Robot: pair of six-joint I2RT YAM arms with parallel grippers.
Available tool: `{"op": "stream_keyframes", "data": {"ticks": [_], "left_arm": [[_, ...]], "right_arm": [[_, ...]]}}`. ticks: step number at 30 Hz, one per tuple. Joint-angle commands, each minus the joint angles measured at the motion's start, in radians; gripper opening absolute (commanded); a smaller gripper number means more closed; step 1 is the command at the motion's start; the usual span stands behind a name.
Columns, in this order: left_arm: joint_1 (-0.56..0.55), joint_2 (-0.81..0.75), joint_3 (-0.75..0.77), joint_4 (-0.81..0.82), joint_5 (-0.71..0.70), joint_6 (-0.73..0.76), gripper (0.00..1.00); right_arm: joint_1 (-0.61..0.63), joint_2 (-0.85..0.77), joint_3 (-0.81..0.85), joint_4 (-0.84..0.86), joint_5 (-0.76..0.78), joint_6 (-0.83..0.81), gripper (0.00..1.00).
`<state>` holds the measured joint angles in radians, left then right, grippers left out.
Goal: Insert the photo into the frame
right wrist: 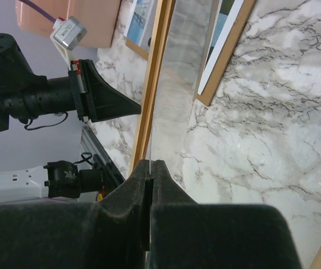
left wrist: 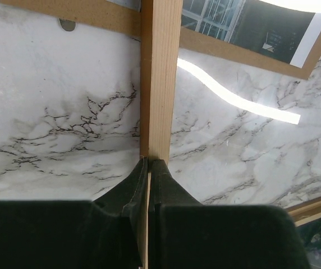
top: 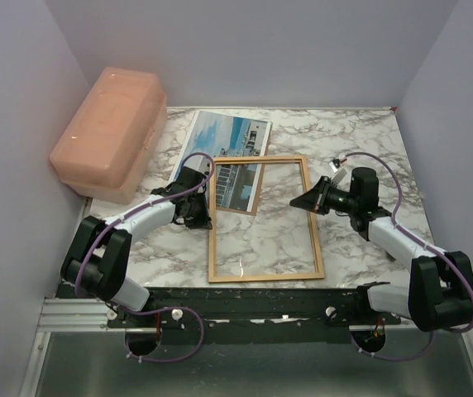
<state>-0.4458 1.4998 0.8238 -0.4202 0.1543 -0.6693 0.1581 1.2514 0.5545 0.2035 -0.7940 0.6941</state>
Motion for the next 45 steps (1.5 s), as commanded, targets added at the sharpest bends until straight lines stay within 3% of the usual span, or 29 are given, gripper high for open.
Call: {"op": "stream_keyframes", "data": {"ticks": [1,6,17,32,45], "left_arm": [[-0.010,0.077,-0.045,-0.023,-0.030,0.025,0.04],[-0.009,0.077,-0.043,-0.026,-0.032,0.027,0.04],[-0.010,0.083,-0.040,-0.027,-0.033,0.027,0.04],[-0.009,0.093,-0.041,-0.026,-0.031,0.031,0.03],[-0.010,0.099,-0.038,-0.028,-0.029,0.033,0.03]], "right_arm": [[0.027,-0.013,-0.029,0.157,0.006,0.026,0.00],[0.027,-0.053,-0.061,0.233,-0.017,0.044,0.01],[0.027,-0.184,-0.093,0.201,0.013,0.032,0.01],[0.026,-0.114,-0.077,0.144,0.156,0.062,0.01],[0.027,-0.059,-0.040,0.242,0.071,0.104,0.01]]}}
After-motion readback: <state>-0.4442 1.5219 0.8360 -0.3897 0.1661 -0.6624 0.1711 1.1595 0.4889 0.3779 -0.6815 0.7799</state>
